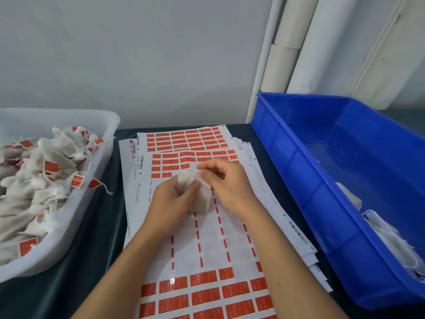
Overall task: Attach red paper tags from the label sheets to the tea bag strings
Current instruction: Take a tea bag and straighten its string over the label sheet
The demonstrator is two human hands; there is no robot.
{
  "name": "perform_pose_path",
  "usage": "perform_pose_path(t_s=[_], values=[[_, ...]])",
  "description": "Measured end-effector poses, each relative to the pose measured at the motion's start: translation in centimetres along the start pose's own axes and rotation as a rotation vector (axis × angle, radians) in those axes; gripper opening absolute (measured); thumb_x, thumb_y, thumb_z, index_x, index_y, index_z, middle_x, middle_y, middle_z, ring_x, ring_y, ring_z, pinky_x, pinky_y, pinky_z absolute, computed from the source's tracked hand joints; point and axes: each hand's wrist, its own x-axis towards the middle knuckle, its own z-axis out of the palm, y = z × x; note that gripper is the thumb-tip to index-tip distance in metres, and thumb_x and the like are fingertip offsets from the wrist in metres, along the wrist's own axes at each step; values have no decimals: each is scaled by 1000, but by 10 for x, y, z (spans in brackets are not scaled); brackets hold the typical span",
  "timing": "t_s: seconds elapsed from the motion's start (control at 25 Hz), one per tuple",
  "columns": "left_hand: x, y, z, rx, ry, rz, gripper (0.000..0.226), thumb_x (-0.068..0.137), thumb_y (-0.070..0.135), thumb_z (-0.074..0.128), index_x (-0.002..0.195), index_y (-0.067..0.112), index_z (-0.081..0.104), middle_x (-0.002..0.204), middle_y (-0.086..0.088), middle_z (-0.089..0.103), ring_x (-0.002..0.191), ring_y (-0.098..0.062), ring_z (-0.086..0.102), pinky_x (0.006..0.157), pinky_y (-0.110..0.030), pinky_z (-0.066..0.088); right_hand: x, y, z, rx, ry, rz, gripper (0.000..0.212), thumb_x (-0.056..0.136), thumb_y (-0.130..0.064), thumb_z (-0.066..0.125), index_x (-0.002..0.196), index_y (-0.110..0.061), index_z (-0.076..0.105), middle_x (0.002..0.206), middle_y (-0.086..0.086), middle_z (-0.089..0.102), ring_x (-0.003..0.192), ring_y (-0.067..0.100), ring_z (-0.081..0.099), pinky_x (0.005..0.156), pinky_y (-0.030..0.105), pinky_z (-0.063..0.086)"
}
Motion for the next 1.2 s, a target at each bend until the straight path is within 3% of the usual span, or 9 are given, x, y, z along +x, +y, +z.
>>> perform_pose_path(t_s=[0.12, 0.24, 0.44, 0.52, 0.68, 0.8, 0.92, 1.12, 1.2], values=[[2, -3, -2, -89, -6, -48, 14, 102, 40, 63, 112, 34, 70, 104, 30, 73, 98, 5, 70, 68, -3, 51, -8, 14, 4, 90, 75, 57, 16, 98, -28, 70, 97, -43, 72, 97, -38, 68, 98, -14, 63, 70, 0, 48], [0, -4, -1, -119, -44, -91, 16, 101, 41, 63, 116, 36, 67, 105, 35, 69, 102, 9, 65, 66, -2, 50, -14, 25, 7, 90, 153, 72, 9, 98, -31, 71, 97, -40, 74, 99, -32, 71, 97, -11, 65, 71, 1, 49], [0, 5, -3, -111, -83, -107, 10, 93, 58, 63, 95, 48, 66, 92, 27, 69, 92, 6, 67, 63, -2, 47, -16, 22, 13, -67, 263, -44, 16, 98, -27, 70, 93, -42, 68, 97, -32, 68, 101, -12, 62, 74, -2, 45], [1, 7, -3, -48, -110, -92, 8, 97, 54, 63, 92, 49, 67, 89, 27, 70, 86, 5, 69, 62, -4, 49, -16, 22, 13, -124, 344, -81, 15, 97, -22, 71, 92, -35, 67, 95, -25, 69, 99, -7, 64, 75, 2, 49], [-1, 6, 4, 130, -153, -65, 23, 97, 55, 62, 86, 35, 66, 73, 28, 67, 71, 5, 68, 53, -6, 44, -18, 21, 9, -240, 517, -189, 16, 95, -9, 71, 89, -20, 61, 95, -12, 67, 92, 2, 65, 79, 10, 52], [-1, 3, 5, 199, -177, -45, 28, 96, 58, 61, 81, 34, 65, 74, 23, 67, 72, 1, 67, 54, -8, 45, -17, 19, 6, -320, 636, -209, 14, 95, -8, 70, 90, -16, 59, 98, -6, 67, 95, 11, 66, 78, 24, 57], [-1, 3, 5, 288, -218, -48, 25, 96, 59, 60, 84, 38, 63, 80, 30, 64, 78, 6, 65, 51, -6, 43, -16, 22, -2, -315, 734, -140, 17, 95, -4, 70, 89, -15, 59, 95, -5, 65, 93, 15, 68, 74, 31, 60], [-3, 3, 9, 346, -247, -15, 23, 98, 59, 58, 86, 40, 62, 85, 33, 62, 80, 8, 63, 54, -10, 42, -15, 25, -4, -187, 762, -45, 21, 99, -11, 65, 89, -26, 53, 95, -13, 65, 91, 4, 68, 71, 17, 57], [-4, 1, 8, 324, -232, -17, 25, 100, 56, 56, 87, 35, 63, 85, 25, 63, 80, 4, 64, 58, -12, 44, -13, 26, -3, -115, 662, 13, 18, 103, -18, 61, 92, -31, 55, 96, -25, 62, 95, 0, 65, 78, 23, 60]])
